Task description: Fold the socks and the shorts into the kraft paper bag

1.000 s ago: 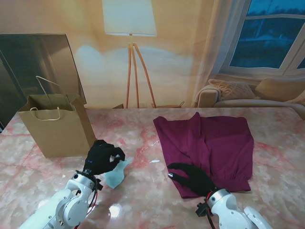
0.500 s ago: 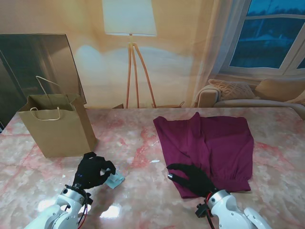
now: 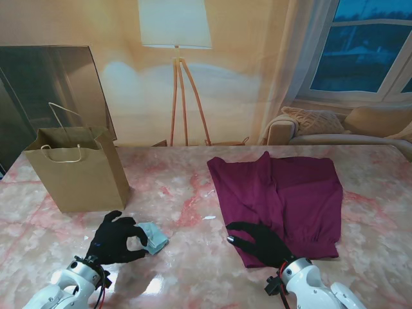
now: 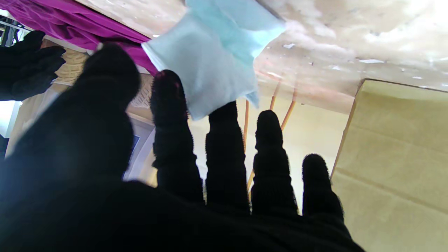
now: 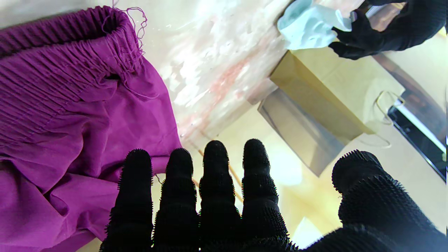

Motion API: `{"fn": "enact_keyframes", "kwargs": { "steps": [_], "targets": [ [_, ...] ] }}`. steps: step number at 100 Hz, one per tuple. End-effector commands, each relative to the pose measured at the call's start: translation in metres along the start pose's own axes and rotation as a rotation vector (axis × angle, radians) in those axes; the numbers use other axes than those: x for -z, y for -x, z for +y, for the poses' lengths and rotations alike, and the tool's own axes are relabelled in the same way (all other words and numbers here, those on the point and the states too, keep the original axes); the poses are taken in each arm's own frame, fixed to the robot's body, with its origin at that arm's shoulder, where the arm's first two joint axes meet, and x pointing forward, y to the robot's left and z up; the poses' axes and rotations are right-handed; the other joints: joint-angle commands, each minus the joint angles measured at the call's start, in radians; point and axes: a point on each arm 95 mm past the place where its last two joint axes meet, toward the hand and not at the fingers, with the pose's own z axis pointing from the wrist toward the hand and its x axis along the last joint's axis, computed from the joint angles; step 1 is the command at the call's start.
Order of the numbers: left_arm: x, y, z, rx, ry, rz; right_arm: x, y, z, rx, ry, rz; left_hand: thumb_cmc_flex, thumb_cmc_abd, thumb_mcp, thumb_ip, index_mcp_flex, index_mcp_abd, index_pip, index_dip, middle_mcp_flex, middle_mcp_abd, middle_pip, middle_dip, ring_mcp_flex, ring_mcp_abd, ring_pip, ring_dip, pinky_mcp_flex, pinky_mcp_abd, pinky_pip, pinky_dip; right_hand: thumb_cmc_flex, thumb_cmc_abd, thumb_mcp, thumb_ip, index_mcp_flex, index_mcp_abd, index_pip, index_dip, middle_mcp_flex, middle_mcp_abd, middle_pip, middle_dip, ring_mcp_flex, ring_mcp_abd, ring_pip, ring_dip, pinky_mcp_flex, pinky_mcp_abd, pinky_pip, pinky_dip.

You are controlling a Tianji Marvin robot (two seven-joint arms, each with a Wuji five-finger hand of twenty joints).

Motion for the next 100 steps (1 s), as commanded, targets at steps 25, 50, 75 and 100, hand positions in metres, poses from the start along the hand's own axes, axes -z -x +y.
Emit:
{"fn": "enact_keyframes", "kwargs": {
  "steps": [25, 50, 75, 100],
  "targets": [
    [0.010, 0.000, -0.007, 0.034, -0.001, -0.003, 0.002, 0.000, -0.004, 0.000, -0.003, 0.005, -0.050, 0.100, -0.155, -0.013, 0.099, 0.001, 0.039, -0.052, -0.150, 0.185, -0.099, -0.131, -0.066, 0.055, -0.074, -0.030, -0.021, 0.027, -0.089, 0.040, 0.015, 0.032, -0.026, 0.028, 0.013, -0.025, 0.015, 0.009, 0.009, 0.004, 0.017, 0.012, 0.018, 0.009, 0.018, 0.017, -0.004, -0.005, 0.032, 0.032],
    [0.010, -0.002, -0.004, 0.093, -0.015, -0.001, 0.002, 0.001, -0.004, 0.003, -0.005, 0.005, -0.023, 0.221, -0.254, 0.052, 0.087, 0.063, -0.012, -0.059, -0.249, 0.191, -0.103, -0.165, -0.114, 0.088, -0.121, -0.073, -0.031, 0.048, -0.202, 0.093, 0.016, 0.032, -0.028, 0.028, 0.023, -0.034, 0.019, 0.011, 0.011, 0.005, 0.017, 0.012, 0.020, 0.008, 0.019, 0.018, -0.006, -0.001, 0.031, 0.033],
    [-0.003, -0.001, -0.004, 0.001, -0.002, -0.022, 0.002, 0.001, -0.004, 0.003, -0.008, 0.006, 0.070, 0.154, 0.311, 0.055, -0.239, 0.174, -0.480, -0.173, -0.285, 0.067, -0.113, -0.136, -0.073, 0.000, -0.141, -0.119, 0.024, 0.045, -0.062, 0.110, 0.016, 0.033, -0.030, 0.028, 0.024, -0.032, 0.021, 0.011, 0.011, 0.003, 0.016, 0.012, 0.021, 0.007, 0.019, 0.018, -0.005, -0.001, 0.032, 0.033],
    [-0.034, 0.008, 0.004, -0.116, 0.074, -0.029, 0.002, 0.001, -0.004, 0.002, -0.008, 0.004, 0.169, 0.143, 0.407, 0.032, -0.301, 0.199, -0.567, -0.295, -0.370, 0.040, -0.114, -0.169, -0.171, -0.006, -0.142, -0.152, -0.007, -0.004, 0.016, 0.068, 0.019, 0.034, -0.030, 0.028, 0.025, -0.032, 0.021, 0.011, 0.011, 0.004, 0.016, 0.012, 0.020, 0.008, 0.019, 0.018, -0.004, 0.000, 0.032, 0.034]
  ]
}}
